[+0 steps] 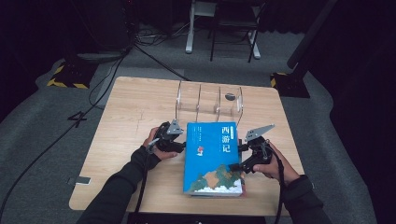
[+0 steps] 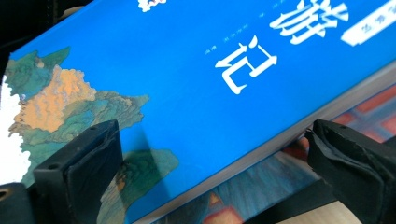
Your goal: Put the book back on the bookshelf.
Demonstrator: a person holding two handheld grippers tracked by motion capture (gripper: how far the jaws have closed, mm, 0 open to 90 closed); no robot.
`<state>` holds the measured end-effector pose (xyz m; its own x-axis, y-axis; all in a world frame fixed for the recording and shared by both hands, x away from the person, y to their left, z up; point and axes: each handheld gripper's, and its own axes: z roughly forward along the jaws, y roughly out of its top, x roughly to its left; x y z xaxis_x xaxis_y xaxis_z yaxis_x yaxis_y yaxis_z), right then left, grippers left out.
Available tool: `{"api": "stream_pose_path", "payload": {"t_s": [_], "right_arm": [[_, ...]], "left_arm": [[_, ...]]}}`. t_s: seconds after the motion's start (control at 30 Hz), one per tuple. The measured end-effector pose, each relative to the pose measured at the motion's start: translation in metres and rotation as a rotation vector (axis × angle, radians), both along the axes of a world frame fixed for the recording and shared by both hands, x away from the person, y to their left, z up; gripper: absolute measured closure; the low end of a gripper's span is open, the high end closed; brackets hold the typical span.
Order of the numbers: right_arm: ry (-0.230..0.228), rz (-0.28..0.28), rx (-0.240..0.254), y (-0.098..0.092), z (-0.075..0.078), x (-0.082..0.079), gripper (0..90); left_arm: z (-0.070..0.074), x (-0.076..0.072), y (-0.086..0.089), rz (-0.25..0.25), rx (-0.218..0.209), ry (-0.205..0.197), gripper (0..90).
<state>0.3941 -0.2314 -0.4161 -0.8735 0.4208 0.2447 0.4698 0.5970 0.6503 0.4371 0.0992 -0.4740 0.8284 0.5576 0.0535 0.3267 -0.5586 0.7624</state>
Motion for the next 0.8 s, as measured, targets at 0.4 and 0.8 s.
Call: {"api": "stream_pose_path", "payload": {"t_s": [0.4, 0.8], "right_arm": [[-0.123, 0.021, 0.088, -0.002, 0.018, 0.001, 20.3], [-0.026, 0.017, 0.141, 0.027, 0.009, 0.041, 51.2]], "left_arm": [[0.0, 0.005, 0.001, 0.005, -0.028, 0.014, 48.4], [-0.001, 0.01, 0.003, 0.0, -0.061, 0.035, 52.4]]}}
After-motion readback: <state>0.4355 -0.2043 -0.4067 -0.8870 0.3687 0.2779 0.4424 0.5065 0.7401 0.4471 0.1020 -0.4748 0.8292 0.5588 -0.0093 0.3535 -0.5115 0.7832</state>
